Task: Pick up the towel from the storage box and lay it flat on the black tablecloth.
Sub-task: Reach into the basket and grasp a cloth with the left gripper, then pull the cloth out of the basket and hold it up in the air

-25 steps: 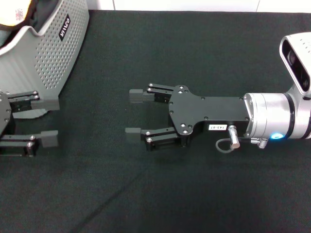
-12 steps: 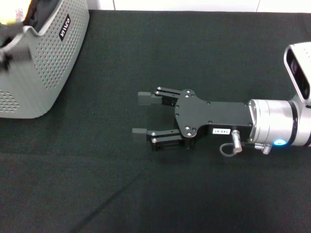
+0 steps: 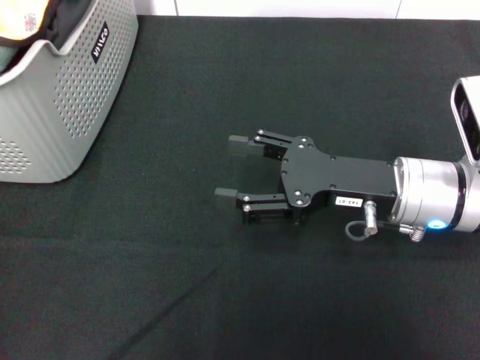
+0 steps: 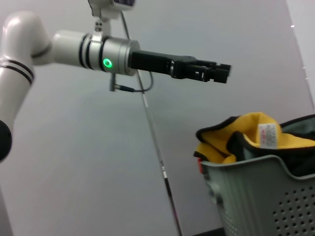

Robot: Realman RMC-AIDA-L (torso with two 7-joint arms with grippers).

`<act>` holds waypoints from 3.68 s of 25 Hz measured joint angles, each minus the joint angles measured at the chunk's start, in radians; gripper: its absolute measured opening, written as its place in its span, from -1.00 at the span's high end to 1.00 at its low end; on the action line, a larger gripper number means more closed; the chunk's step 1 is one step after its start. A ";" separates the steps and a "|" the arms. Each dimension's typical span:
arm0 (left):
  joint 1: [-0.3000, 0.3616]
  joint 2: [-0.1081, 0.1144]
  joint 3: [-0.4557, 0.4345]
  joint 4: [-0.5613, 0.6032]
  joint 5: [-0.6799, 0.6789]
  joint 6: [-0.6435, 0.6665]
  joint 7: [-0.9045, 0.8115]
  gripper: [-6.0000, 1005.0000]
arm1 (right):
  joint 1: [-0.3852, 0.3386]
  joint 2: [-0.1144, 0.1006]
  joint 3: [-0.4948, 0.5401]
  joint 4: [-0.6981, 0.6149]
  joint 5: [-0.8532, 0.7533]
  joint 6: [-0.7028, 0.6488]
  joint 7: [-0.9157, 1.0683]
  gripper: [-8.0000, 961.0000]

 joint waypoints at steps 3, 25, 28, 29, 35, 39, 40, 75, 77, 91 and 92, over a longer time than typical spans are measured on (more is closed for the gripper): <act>-0.051 -0.017 0.010 0.007 0.179 -0.001 -0.022 -0.64 | -0.004 0.001 0.009 0.000 -0.002 0.011 -0.006 -0.80; -0.104 -0.019 0.079 -0.188 0.427 -0.026 -0.034 -0.49 | -0.008 0.001 0.022 -0.024 -0.002 0.068 -0.034 -0.79; -0.104 -0.018 0.087 -0.183 0.422 -0.024 -0.031 -0.22 | -0.012 0.001 0.022 -0.023 -0.002 0.068 -0.037 -0.79; -0.104 -0.017 0.088 -0.180 0.422 -0.022 -0.031 -0.18 | -0.012 0.001 0.022 -0.023 -0.002 0.069 -0.038 -0.79; -0.106 -0.013 0.088 -0.177 0.405 -0.018 -0.032 0.07 | -0.020 0.001 0.022 -0.023 -0.001 0.070 -0.044 -0.79; -0.105 -0.009 0.086 -0.171 0.377 -0.016 -0.034 0.29 | -0.028 0.001 0.022 -0.024 -0.001 0.070 -0.045 -0.79; -0.103 -0.008 0.084 -0.168 0.369 -0.016 -0.034 0.38 | -0.028 0.001 0.022 -0.025 -0.001 0.070 -0.045 -0.79; -0.034 0.015 0.105 -0.176 -0.693 0.125 0.411 0.95 | -0.168 -0.070 0.208 -0.011 -0.008 -0.225 -0.071 -0.77; -0.031 0.015 0.147 -0.189 -0.694 0.145 0.434 0.95 | -0.166 -0.074 0.208 -0.011 -0.009 -0.232 -0.066 -0.77; -0.021 0.013 0.228 -0.268 -0.657 0.250 0.476 0.95 | -0.085 -0.107 0.212 -0.011 -0.126 -0.170 -0.013 -0.76; -0.018 0.011 0.229 -0.268 -0.656 0.251 0.476 0.95 | -0.081 -0.113 0.216 -0.011 -0.127 -0.165 -0.001 -0.76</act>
